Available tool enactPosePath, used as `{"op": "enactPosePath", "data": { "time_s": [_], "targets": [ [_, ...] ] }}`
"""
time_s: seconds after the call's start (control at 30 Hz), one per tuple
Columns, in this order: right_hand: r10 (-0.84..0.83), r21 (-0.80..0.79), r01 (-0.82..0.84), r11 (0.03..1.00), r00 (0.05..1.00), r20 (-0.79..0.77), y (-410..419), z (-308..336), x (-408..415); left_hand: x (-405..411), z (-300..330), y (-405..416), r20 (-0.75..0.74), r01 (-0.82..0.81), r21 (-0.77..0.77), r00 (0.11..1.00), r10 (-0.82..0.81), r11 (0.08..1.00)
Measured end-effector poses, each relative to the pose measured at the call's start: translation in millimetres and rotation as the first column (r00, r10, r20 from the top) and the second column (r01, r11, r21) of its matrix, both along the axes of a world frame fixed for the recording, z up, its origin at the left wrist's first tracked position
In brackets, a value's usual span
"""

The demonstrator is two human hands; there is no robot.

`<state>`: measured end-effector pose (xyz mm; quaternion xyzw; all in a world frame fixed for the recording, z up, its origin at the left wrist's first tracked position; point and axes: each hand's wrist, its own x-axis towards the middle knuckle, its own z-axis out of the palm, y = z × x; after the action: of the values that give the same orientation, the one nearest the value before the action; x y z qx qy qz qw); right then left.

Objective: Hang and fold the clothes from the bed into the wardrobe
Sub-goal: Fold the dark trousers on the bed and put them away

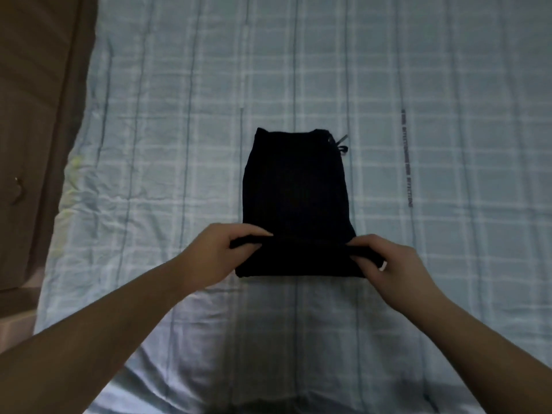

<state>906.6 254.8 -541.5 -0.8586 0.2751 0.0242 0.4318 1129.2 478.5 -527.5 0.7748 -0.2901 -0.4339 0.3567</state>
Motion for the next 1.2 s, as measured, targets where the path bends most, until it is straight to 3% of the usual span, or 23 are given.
{"op": "enactPosePath", "data": {
  "time_s": [0.17, 0.37, 0.47, 0.57, 0.63, 0.7, 0.8, 0.9, 0.97, 1.1, 1.2],
  "targets": [
    [-0.132, 0.091, 0.123, 0.988, 0.985, 0.11, -29, 12, 67, 48, 7, -41, -0.131, -0.284, -0.051, 0.952, 0.275, 0.958],
    [-0.407, 0.208, 0.377, 0.903, 0.904, 0.128, -63, -7, 136, 98, -11, -93, -0.114, -0.522, -0.102, 0.852, 0.511, 0.847],
    [-0.433, 0.169, 0.412, 0.896, 0.893, 0.122, -81, -30, 165, 117, -36, -119, -0.098, -0.596, -0.114, 0.803, 0.588, 0.795],
    [-0.437, 0.16, 0.424, 0.891, 0.898, 0.049, -98, -62, 189, 129, -66, -140, 0.02, -0.598, -0.06, 0.8, 0.6, 0.799],
    [-0.44, 0.134, 0.441, 0.887, 0.897, -0.036, -103, -82, 198, 127, -83, -145, 0.176, -0.542, -0.025, 0.825, 0.537, 0.84],
    [-0.448, 0.055, 0.448, 0.892, 0.894, -0.004, -99, -90, 200, 114, -92, -142, 0.455, -0.379, -0.037, 0.817, 0.353, 0.925],
    [-0.305, -0.24, 0.34, 0.909, 0.937, 0.169, -78, -87, 191, 83, -104, -138, 0.729, -0.039, -0.007, 0.684, 0.032, 0.999],
    [0.059, -0.518, -0.008, 0.855, 0.995, 0.082, -55, -98, 178, 58, -124, -133, 0.762, 0.083, 0.185, 0.616, -0.197, 0.979],
    [0.096, -0.523, -0.128, 0.842, 0.991, -0.089, -48, -114, 172, 56, -139, -128, 0.761, 0.053, 0.255, 0.605, -0.234, 0.966],
    [0.097, -0.467, -0.168, 0.868, 0.98, -0.172, -56, -134, 172, 61, -156, -126, 0.753, 0.06, 0.281, 0.604, -0.259, 0.958],
    [0.086, -0.374, -0.098, 0.922, 0.995, -0.049, -60, -132, 174, 62, -150, -127, 0.745, 0.065, 0.186, 0.641, -0.184, 0.98]
  ]
}}
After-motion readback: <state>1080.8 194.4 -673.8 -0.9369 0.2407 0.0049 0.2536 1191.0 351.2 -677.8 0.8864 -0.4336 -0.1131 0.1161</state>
